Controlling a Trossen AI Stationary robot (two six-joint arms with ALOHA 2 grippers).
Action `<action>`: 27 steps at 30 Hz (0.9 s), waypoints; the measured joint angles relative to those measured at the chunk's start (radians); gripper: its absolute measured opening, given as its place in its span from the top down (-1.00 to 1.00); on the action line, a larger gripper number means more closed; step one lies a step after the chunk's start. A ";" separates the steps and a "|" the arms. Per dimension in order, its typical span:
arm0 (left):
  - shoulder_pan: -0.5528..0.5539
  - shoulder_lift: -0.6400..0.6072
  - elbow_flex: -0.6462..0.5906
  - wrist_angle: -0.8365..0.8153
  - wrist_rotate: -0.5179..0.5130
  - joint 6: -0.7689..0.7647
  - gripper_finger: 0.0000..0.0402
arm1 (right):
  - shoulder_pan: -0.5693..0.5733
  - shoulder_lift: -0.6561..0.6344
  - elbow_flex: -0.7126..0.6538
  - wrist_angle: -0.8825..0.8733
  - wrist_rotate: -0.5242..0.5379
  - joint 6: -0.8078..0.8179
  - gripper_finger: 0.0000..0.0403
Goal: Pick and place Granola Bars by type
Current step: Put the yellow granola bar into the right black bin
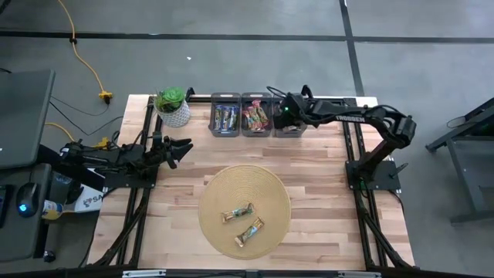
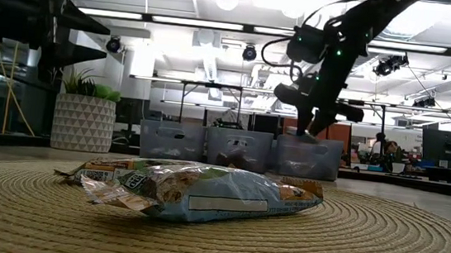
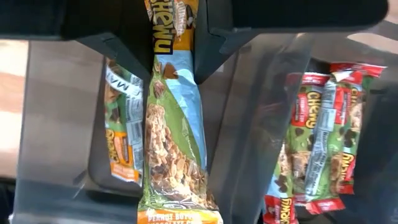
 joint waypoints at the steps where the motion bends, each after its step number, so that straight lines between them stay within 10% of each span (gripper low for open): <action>1: 0.000 0.000 0.000 0.000 0.000 0.000 -0.05 | -0.004 0.000 0.000 0.005 0.000 -0.019 0.59; 27: 0.000 0.000 0.000 0.000 0.000 0.000 -0.05 | -0.089 0.003 0.000 0.052 -0.050 -0.081 0.59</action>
